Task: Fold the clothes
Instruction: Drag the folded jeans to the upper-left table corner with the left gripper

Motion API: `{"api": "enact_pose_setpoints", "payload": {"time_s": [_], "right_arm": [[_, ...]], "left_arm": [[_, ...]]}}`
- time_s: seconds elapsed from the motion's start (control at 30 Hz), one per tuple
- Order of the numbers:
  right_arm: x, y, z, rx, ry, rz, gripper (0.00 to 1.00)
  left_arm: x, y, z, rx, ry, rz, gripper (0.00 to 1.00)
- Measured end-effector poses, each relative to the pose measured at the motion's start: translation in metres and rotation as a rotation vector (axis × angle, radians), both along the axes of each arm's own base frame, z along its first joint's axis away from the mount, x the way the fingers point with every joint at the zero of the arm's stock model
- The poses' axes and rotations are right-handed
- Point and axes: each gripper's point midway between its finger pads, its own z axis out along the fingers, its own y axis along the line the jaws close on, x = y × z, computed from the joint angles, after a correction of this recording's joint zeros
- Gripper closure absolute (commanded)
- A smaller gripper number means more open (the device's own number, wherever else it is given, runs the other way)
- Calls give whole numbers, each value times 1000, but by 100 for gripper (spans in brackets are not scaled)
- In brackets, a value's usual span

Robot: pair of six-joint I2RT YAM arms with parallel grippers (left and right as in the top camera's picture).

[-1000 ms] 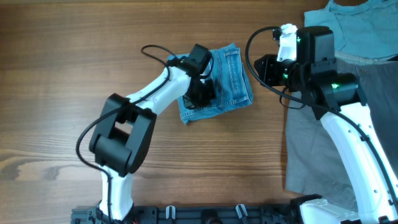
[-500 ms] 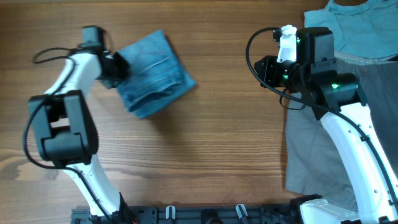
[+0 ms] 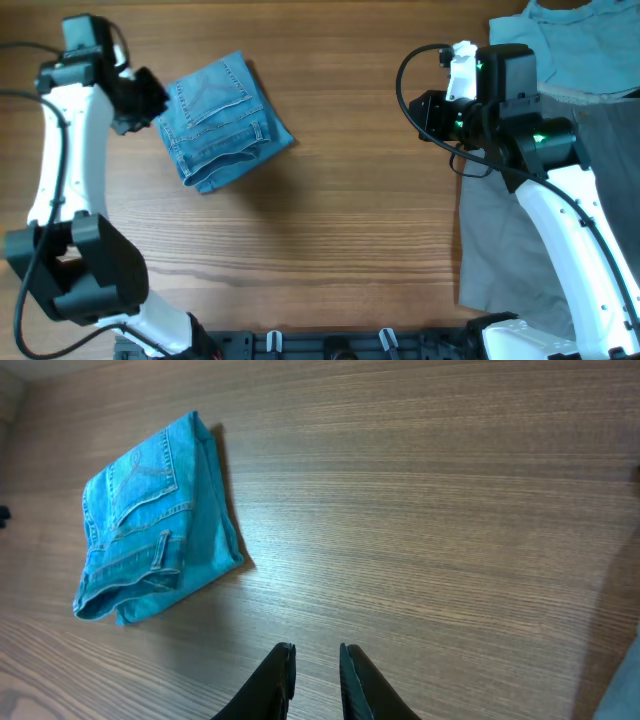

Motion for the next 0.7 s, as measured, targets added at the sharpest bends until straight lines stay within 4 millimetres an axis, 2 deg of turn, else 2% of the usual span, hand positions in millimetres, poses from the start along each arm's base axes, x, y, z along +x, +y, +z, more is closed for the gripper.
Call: {"api": "enact_pose_setpoints", "payload": {"time_s": [0.07,0.13,0.2,0.27,0.3,0.37,0.47,0.57,0.6,0.7], "right_arm": [[0,0,0,0,0,0,80],[0,0,0,0,2,-1,80],[-1,0,-1,-1,3,-1,80],[0,0,-1,-1,3,-1,80],[0,-1,-1,-3,2,-3,80],[0,-1,0,-3,2,-3,79],[0,-1,0,-3,1,-3,78],[0,-1,0,-3,2,-4,78],[0,-1,-1,-3,2,-7,78],[0,-1,-1,-1,4,-11,77]], "left_arm": [[2,-32,-12,-2,4,-82,96],[-2,-65,-38,-7,34,-165,96],[-10,-90,-65,-14,72,-220,96],[-27,-112,-109,-19,148,-230,96],[-36,-115,-130,-15,191,-224,96],[-15,-114,-136,-41,104,-149,96],[39,-114,-133,-72,-102,-87,96],[68,-105,-128,-74,-216,-42,92],[75,-99,-127,-65,-242,-24,91],[87,-60,-122,-24,-290,70,87]]}}
